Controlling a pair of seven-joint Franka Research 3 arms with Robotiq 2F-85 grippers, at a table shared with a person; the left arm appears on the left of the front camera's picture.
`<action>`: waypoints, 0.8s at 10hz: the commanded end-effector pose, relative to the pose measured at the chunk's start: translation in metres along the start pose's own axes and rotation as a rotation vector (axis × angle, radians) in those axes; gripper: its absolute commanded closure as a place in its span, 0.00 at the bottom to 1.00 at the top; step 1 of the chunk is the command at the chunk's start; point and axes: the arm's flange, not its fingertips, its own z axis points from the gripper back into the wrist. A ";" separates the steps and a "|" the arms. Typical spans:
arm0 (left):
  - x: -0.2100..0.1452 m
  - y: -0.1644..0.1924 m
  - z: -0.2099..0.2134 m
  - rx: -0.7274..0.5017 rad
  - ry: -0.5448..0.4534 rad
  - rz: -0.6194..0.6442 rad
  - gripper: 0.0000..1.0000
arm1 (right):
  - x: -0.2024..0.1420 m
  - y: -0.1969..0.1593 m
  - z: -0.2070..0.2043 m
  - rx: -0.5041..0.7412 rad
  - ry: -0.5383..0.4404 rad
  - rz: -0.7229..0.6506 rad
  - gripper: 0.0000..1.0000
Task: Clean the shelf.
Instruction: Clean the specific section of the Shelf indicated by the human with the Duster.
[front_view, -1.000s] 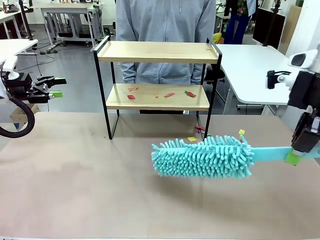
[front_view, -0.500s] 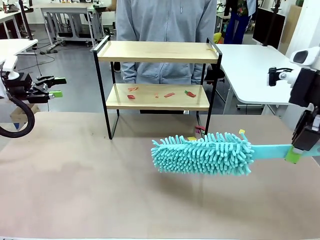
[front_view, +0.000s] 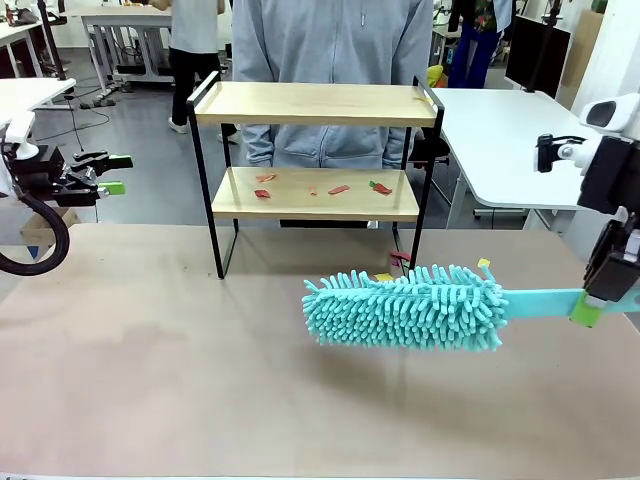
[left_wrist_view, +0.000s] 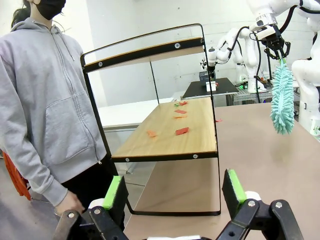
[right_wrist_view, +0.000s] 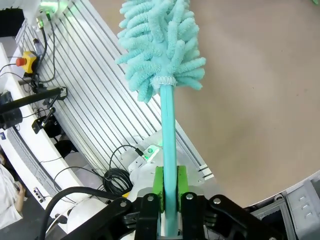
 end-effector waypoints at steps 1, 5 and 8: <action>0.004 -0.002 0.000 0.002 -0.003 -0.003 0.00 | 0.000 0.001 0.002 0.001 -0.024 -0.014 0.87; 0.004 -0.002 0.000 0.002 -0.003 -0.003 0.00 | 0.000 0.001 0.002 0.001 -0.024 -0.014 0.87; 0.004 -0.002 0.000 0.002 -0.003 -0.003 0.00 | 0.000 0.001 0.002 0.001 -0.024 -0.014 0.87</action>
